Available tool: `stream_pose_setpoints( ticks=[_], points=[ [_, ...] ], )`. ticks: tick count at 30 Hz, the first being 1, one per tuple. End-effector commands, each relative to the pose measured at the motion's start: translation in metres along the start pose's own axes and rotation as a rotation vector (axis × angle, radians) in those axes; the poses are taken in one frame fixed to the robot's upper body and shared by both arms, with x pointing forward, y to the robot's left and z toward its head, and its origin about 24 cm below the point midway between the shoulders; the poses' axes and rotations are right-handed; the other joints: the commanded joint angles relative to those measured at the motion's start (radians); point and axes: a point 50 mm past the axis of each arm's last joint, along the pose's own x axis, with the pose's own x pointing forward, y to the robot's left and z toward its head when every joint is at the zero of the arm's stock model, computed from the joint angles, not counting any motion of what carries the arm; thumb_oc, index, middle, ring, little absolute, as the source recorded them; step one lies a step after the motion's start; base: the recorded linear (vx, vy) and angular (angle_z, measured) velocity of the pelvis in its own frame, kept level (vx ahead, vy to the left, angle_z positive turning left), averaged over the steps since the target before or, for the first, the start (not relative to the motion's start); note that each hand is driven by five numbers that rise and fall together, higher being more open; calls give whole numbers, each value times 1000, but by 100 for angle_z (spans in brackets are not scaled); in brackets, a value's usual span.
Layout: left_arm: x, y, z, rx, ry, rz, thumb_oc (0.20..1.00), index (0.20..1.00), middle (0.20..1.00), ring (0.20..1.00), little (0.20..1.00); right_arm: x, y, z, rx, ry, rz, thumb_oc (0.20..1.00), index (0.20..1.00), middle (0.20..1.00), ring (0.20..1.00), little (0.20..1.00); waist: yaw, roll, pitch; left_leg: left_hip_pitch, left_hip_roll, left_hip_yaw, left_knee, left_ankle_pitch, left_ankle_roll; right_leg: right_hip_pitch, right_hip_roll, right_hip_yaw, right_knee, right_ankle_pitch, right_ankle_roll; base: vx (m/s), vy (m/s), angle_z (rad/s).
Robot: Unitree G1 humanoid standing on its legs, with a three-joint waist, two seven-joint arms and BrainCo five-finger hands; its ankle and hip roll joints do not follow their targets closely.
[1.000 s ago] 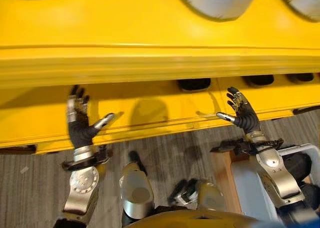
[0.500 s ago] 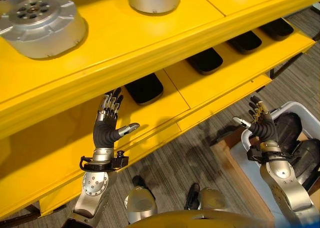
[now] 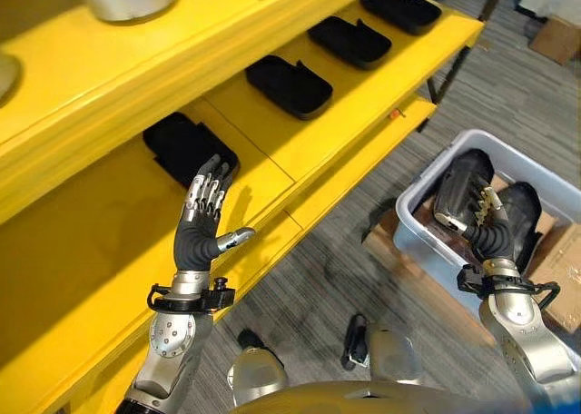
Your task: Move parts from the plastic box to the shelf.
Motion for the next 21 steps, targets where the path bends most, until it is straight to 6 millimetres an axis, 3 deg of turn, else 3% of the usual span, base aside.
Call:
stream_pose_setpoints(
  ticks=[1, 6, 10, 15, 16, 17, 18, 21],
  points=[
    [6, -5, 28, 20, -187, -32, 1000, 1000, 1000, 1000, 1000, 12, -7, 27, 1, -178, -59, 1000, 1000, 1000, 1000, 1000, 8, -28, -1, -43, 124, -35, 82, 54, -71, 105, -33, -31, -147, 82, 88, 57, -110, -36],
    [25, -20, 29, -7, -238, -86, 1000, 1000, 1000, 1000, 1000, 17, -2, 15, -65, -128, -41, 1000, 1000, 1000, 1000, 1000, -28, -23, -22, -28, 171, -10, 81, 108, -94, 89, -25, -20, -140, 74, 73, 67, -131, -35],
    [40, -28, 30, -63, -264, -54, 1000, 1000, 1000, 1000, 1000, 22, 3, 10, -78, -127, -36, 1000, 1000, 1000, 1000, 1000, -44, -23, -43, -13, 183, -22, 77, 125, -99, 78, -15, 1, -115, 59, 61, 130, -167, -39],
    [54, -31, 21, -129, -173, -35, 1000, 1000, 1000, 1000, 1000, 24, 14, 2, -69, -90, -38, 1000, 1000, 1000, 1000, 1000, -37, -32, -76, -21, 153, -158, 154, 86, -87, 66, 17, 56, -83, 25, 33, 144, -153, -47],
    [54, -31, 18, -137, -145, -18, 1000, 1000, 1000, 1000, 1000, 24, 19, 0, -68, -82, -22, 1000, 1000, 1000, 1000, 1000, -25, -31, -81, -41, 106, -239, 169, 62, -77, 68, 35, 85, -95, 28, 31, 87, -117, -46],
    [54, -30, 16, -146, -132, -9, 1000, 1000, 1000, 1000, 1000, 24, 22, -1, -59, -79, -9, 1000, 1000, 1000, 1000, 1000, -15, -29, -83, -59, 74, -278, 165, 55, -46, 62, 50, 97, -115, 57, 23, 74, -85, -72],
    [53, -30, 14, -154, -114, -1, 1000, 1000, 1000, 1000, 1000, 24, 24, -2, -56, -75, -1, 1000, 1000, 1000, 1000, 1000, -10, -33, -84, -72, 53, -310, 181, 45, -40, 68, 57, 112, -128, 61, 23, 33, -60, -112],
    [53, -32, 5, -193, -58, -6, 1000, 1000, 1000, 1000, 1000, 21, 24, -6, -29, -56, -27, 1000, 1000, 1000, 1000, 1000, -27, -46, -91, -91, 58, -287, 235, 33, -53, 112, 70, 128, -181, 54, 21, 97, -86, -75]
  ],
)
